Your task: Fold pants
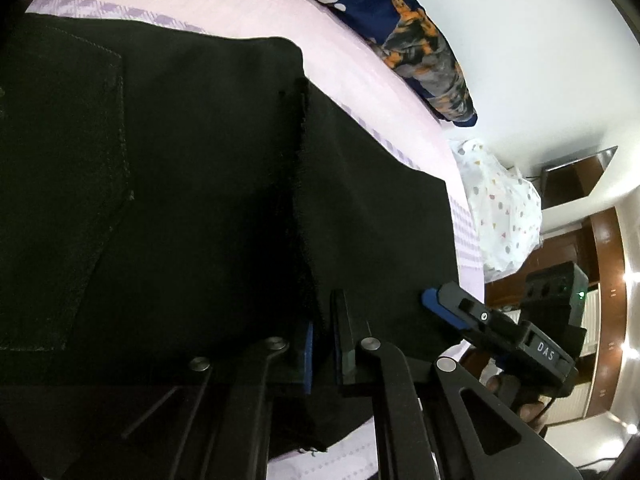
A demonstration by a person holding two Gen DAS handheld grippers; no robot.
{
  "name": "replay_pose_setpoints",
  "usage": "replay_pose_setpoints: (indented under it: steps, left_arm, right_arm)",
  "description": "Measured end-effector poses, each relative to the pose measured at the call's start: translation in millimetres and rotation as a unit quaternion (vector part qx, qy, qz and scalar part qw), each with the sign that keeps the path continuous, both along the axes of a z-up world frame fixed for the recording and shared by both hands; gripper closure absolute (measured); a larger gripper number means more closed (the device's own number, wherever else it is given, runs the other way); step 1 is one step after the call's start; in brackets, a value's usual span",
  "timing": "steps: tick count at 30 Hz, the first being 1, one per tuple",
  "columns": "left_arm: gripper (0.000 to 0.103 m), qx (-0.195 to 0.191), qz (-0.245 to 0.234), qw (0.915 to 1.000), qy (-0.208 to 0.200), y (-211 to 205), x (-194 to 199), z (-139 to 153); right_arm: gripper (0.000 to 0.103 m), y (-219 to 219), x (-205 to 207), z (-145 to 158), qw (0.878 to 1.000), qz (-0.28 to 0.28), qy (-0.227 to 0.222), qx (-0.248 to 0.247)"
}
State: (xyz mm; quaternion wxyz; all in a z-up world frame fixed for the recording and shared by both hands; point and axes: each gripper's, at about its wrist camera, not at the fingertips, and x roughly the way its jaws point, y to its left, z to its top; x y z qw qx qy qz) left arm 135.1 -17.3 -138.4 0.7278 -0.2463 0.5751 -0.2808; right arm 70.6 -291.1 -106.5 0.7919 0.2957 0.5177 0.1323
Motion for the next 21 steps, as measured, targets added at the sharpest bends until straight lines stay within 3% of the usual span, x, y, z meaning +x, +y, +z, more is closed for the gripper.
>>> replay_pose_setpoints:
  steps: [4,7,9,10,15,21]
  left_arm:
    - [0.089,0.026,-0.009,0.9996,-0.010,-5.6,2.1,5.8]
    - [0.081,0.042,0.012,0.9989,-0.017,3.2,2.5,11.8]
    - [0.079,0.061,0.030,0.9968,-0.041,15.3,0.1,22.6]
    - [0.073,0.074,0.037,0.9951,-0.054,20.9,-1.5,27.7]
    - [0.058,0.153,0.089,0.9761,-0.127,59.6,-23.3,60.0]
    - [0.054,0.166,0.172,0.9632,-0.124,129.1,-51.6,72.1]
  right_arm:
    - [0.059,4.7,-0.7,-2.5,1.000,0.006,0.003,-0.008]
    - [0.057,8.2,0.8,-2.6,1.000,0.006,0.006,-0.003]
    - [0.057,12.2,2.8,-2.6,1.000,0.010,0.007,-0.001]
    - [0.057,16.4,4.8,-2.7,1.000,0.016,0.007,-0.002]
    - [0.058,38.6,26.2,1.0,0.999,0.046,-0.002,-0.027]
    - [0.058,73.3,74.7,5.4,0.996,0.079,-0.015,-0.045]
